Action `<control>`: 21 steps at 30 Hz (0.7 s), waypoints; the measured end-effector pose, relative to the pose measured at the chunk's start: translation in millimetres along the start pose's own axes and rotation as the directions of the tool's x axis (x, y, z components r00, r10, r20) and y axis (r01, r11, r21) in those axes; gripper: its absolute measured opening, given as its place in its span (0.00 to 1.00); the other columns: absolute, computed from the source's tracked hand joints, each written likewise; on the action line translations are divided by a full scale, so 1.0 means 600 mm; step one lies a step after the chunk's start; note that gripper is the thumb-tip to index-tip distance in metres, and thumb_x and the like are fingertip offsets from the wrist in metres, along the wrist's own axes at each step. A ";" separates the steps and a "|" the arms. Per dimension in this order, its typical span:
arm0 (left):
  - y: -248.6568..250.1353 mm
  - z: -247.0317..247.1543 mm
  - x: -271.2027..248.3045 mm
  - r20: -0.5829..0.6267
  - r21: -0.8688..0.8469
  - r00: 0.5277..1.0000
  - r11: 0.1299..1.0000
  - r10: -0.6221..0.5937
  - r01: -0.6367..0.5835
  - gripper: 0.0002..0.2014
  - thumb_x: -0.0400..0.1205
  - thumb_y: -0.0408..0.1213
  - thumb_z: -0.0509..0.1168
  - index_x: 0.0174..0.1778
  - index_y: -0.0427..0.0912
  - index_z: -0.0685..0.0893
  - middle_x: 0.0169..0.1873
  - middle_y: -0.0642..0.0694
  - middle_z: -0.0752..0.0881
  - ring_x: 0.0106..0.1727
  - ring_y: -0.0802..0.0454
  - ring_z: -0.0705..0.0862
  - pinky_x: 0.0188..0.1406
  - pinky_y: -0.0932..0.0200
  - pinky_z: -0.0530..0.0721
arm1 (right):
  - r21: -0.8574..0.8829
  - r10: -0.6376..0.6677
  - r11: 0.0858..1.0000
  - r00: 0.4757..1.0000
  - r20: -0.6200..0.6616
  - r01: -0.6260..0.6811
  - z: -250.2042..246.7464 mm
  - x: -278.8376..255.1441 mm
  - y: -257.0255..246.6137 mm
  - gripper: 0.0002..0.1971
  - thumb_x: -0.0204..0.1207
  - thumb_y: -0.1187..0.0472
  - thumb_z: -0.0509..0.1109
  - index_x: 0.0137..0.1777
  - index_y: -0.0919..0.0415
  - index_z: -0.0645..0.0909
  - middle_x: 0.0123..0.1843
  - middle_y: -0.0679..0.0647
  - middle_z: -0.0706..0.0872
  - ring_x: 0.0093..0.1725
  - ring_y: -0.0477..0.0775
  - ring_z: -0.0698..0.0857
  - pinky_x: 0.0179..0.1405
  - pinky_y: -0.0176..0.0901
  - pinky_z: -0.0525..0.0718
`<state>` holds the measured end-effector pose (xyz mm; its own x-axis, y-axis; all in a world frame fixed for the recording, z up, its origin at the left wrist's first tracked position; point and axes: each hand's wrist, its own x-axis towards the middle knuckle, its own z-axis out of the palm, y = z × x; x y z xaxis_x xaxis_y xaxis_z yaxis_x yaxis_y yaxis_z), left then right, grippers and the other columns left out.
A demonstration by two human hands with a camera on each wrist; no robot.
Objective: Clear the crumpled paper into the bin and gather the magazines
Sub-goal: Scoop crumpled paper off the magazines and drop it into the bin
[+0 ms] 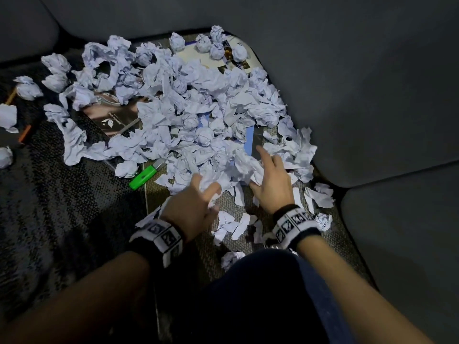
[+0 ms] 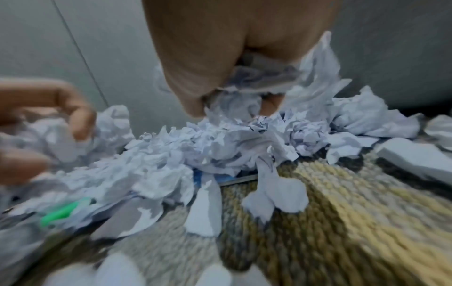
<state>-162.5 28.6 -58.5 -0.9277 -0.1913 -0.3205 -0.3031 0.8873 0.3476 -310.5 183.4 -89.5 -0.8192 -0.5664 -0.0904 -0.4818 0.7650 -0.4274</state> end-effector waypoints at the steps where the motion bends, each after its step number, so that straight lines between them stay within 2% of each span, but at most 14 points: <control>1: 0.000 -0.007 0.014 -0.014 0.023 1.000 1.000 -0.003 0.003 0.17 0.81 0.50 0.61 0.63 0.55 0.69 0.67 0.43 0.65 0.36 0.50 0.78 0.34 0.56 0.81 | -0.062 0.031 0.998 0.997 0.071 -0.027 0.008 0.016 0.004 0.42 0.71 0.51 0.76 0.81 0.48 0.57 0.71 0.60 0.69 0.49 0.57 0.83 0.48 0.48 0.86; 2: 0.001 -0.013 0.028 -0.017 0.042 1.000 0.999 -0.017 0.017 0.17 0.80 0.50 0.62 0.64 0.54 0.69 0.68 0.42 0.64 0.36 0.50 0.75 0.35 0.55 0.81 | -0.133 0.052 0.991 0.986 0.161 -0.031 0.019 0.025 0.008 0.42 0.72 0.48 0.75 0.81 0.46 0.55 0.75 0.61 0.64 0.50 0.60 0.85 0.49 0.51 0.88; 4: -0.002 -0.020 0.058 0.005 0.086 0.998 0.994 -0.064 0.063 0.20 0.80 0.50 0.64 0.66 0.55 0.67 0.73 0.41 0.60 0.44 0.46 0.78 0.42 0.51 0.84 | -0.222 0.058 0.975 0.953 0.299 0.010 0.036 0.030 0.012 0.36 0.74 0.45 0.71 0.79 0.46 0.58 0.78 0.62 0.61 0.52 0.66 0.86 0.50 0.56 0.88; 5: -0.004 -0.022 0.073 0.033 0.112 0.996 0.990 -0.087 0.083 0.22 0.79 0.51 0.65 0.67 0.56 0.66 0.77 0.40 0.55 0.51 0.43 0.80 0.46 0.49 0.84 | -0.226 0.047 0.974 0.949 0.312 0.026 0.039 0.026 0.011 0.32 0.74 0.44 0.71 0.76 0.47 0.63 0.76 0.62 0.64 0.52 0.67 0.86 0.50 0.56 0.88; 7: -0.012 -0.017 0.098 0.109 0.165 0.989 0.983 -0.101 0.083 0.27 0.78 0.53 0.67 0.69 0.56 0.64 0.82 0.42 0.40 0.63 0.38 0.78 0.47 0.47 0.84 | -0.195 0.006 0.979 0.955 0.295 0.054 0.038 0.012 0.010 0.25 0.74 0.46 0.72 0.69 0.51 0.71 0.67 0.59 0.75 0.52 0.65 0.85 0.49 0.53 0.86; 8: -0.014 -0.012 0.108 0.146 0.196 0.986 0.979 -0.085 0.055 0.29 0.77 0.53 0.69 0.70 0.56 0.64 0.82 0.45 0.33 0.65 0.38 0.76 0.46 0.47 0.83 | -0.167 -0.012 0.984 0.956 0.293 0.063 0.035 0.003 0.011 0.24 0.74 0.47 0.73 0.66 0.52 0.73 0.62 0.57 0.79 0.53 0.63 0.84 0.50 0.51 0.85; 10: -0.013 0.004 0.118 0.195 0.241 0.981 0.970 -0.009 -0.039 0.32 0.75 0.53 0.72 0.71 0.56 0.63 0.82 0.49 0.30 0.66 0.37 0.74 0.42 0.48 0.82 | -0.070 -0.004 0.997 0.959 0.282 0.025 0.026 -0.020 0.018 0.23 0.72 0.51 0.76 0.65 0.54 0.76 0.57 0.56 0.84 0.55 0.59 0.84 0.53 0.49 0.84; 12: -0.007 0.023 0.121 0.214 0.286 0.975 0.951 0.056 -0.118 0.31 0.74 0.48 0.73 0.69 0.55 0.64 0.83 0.49 0.33 0.66 0.36 0.72 0.37 0.51 0.79 | 0.052 0.058 0.996 0.975 0.213 -0.071 0.013 -0.039 0.028 0.24 0.68 0.54 0.79 0.64 0.54 0.77 0.56 0.54 0.87 0.55 0.56 0.85 0.57 0.47 0.84; 14: -0.002 0.041 0.122 0.232 0.332 0.969 0.929 0.087 -0.163 0.27 0.77 0.40 0.68 0.69 0.52 0.65 0.84 0.46 0.38 0.66 0.34 0.72 0.37 0.49 0.79 | 0.104 0.140 0.983 0.986 0.094 -0.150 -0.014 -0.041 0.040 0.26 0.67 0.56 0.80 0.63 0.55 0.76 0.56 0.54 0.88 0.55 0.56 0.85 0.56 0.44 0.83; 16: 0.003 0.051 0.124 0.226 0.351 0.971 0.923 0.076 -0.154 0.21 0.80 0.34 0.61 0.68 0.50 0.67 0.84 0.44 0.41 0.63 0.33 0.73 0.39 0.46 0.82 | 0.075 0.196 0.978 0.981 -0.003 -0.196 -0.047 -0.019 0.051 0.33 0.67 0.55 0.80 0.71 0.53 0.70 0.52 0.55 0.87 0.51 0.58 0.85 0.51 0.46 0.82; 18: 0.012 0.049 0.125 0.213 0.299 0.976 0.948 0.046 -0.110 0.13 0.82 0.31 0.55 0.60 0.50 0.69 0.83 0.44 0.47 0.57 0.36 0.74 0.46 0.37 0.82 | -0.012 0.227 0.974 0.973 -0.041 -0.228 -0.072 0.016 0.062 0.44 0.69 0.54 0.78 0.81 0.50 0.58 0.48 0.57 0.85 0.47 0.60 0.84 0.50 0.50 0.82; 20: 0.015 0.042 0.126 0.215 0.236 0.976 0.969 0.028 -0.080 0.08 0.81 0.30 0.54 0.47 0.50 0.68 0.76 0.46 0.54 0.50 0.39 0.75 0.49 0.34 0.81 | -0.115 0.253 0.959 0.966 -0.047 -0.257 -0.080 0.052 0.072 0.46 0.71 0.53 0.77 0.83 0.47 0.52 0.58 0.63 0.83 0.51 0.67 0.85 0.52 0.56 0.83; 21: 0.015 0.040 0.126 0.223 0.202 0.974 0.975 0.045 -0.091 0.06 0.80 0.31 0.55 0.46 0.49 0.69 0.74 0.46 0.57 0.48 0.39 0.78 0.48 0.37 0.82 | -0.158 0.274 0.948 0.961 -0.029 -0.275 -0.076 0.065 0.075 0.45 0.71 0.54 0.76 0.82 0.46 0.52 0.66 0.67 0.77 0.54 0.71 0.84 0.53 0.59 0.83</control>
<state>-230.4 31.8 -100.7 -0.8682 -0.0527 -0.4934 -0.1668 0.9675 0.1902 -378.3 210.0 -71.1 -0.9283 -0.3263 -0.1781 -0.2811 0.9297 -0.2380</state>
